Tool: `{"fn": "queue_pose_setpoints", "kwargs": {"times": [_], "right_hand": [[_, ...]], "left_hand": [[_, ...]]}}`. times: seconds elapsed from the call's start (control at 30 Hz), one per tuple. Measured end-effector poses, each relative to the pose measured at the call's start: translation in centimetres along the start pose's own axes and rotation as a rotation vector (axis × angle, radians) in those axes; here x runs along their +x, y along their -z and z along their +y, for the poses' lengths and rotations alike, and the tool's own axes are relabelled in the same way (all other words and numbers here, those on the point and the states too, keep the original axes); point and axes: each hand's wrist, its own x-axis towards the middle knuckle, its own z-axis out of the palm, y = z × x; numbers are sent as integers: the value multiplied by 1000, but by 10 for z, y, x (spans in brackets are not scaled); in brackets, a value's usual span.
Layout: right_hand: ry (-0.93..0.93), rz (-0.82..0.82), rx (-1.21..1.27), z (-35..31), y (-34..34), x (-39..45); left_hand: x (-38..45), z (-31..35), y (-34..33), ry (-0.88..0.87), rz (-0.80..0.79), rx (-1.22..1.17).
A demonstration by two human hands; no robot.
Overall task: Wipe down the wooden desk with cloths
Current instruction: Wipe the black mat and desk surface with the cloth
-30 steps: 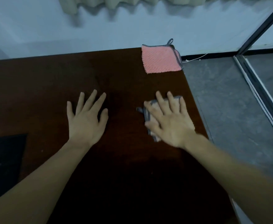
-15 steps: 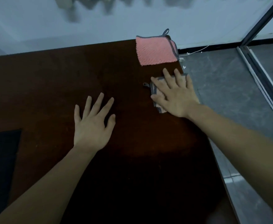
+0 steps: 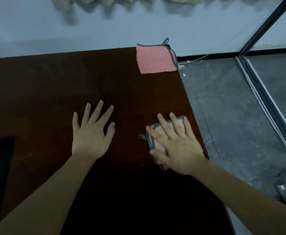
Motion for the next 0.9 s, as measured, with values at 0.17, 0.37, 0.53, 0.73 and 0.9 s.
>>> {"fn": "queue_pose_setpoints", "kwargs": {"times": [0.17,0.37,0.53,0.73,0.9], "right_hand": [[-146,14,-20,29,21,71],[-179,-4,-8,15,22,58],[-62,-33,-6,-17,-2,-25],[-71,-40,-8,-10,-6,-19],[-230,-1,1,8,11,42]], "left_hand": [[-1,0,-1,-10,15,14],[-1,1,-1,-18,22,8],[-1,1,-2,-15,16,16],[0,-3,-2,-22,17,6],[0,-4,-2,-35,28,-2]]}}
